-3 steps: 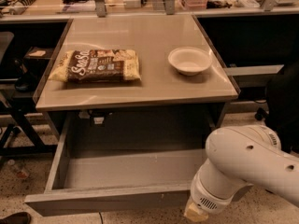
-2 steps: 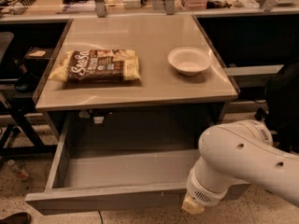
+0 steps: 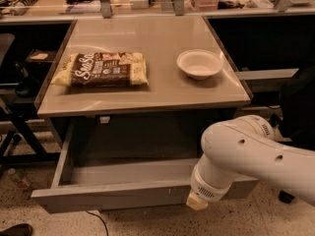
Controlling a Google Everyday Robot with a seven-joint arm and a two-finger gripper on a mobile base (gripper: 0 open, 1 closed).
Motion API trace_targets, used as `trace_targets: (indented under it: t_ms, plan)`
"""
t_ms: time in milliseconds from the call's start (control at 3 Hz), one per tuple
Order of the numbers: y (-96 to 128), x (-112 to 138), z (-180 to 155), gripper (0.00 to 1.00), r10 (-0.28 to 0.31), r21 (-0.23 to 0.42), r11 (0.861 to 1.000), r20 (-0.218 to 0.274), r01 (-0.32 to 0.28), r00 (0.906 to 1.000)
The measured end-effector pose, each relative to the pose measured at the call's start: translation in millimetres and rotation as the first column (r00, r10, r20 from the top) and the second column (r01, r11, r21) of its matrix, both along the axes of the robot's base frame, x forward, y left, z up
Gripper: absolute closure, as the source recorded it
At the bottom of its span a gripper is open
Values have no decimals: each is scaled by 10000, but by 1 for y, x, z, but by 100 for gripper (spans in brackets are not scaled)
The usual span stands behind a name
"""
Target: Close top drawer
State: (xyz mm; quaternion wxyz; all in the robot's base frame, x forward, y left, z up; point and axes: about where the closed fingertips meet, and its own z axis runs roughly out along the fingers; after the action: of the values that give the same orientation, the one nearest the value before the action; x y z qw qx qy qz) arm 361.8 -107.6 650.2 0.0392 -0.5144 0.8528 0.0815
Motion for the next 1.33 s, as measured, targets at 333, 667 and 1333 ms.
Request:
trace_targets:
  t_ms: [333,667,1333]
  plan:
    - [4,9,-1,100,22,18,10000,100,-22,9999]
    - [22,43,-3,100,238,89,9997,372,-242,9990]
    - [51,82,-6,100,538,276,9981,629,-557,9966]
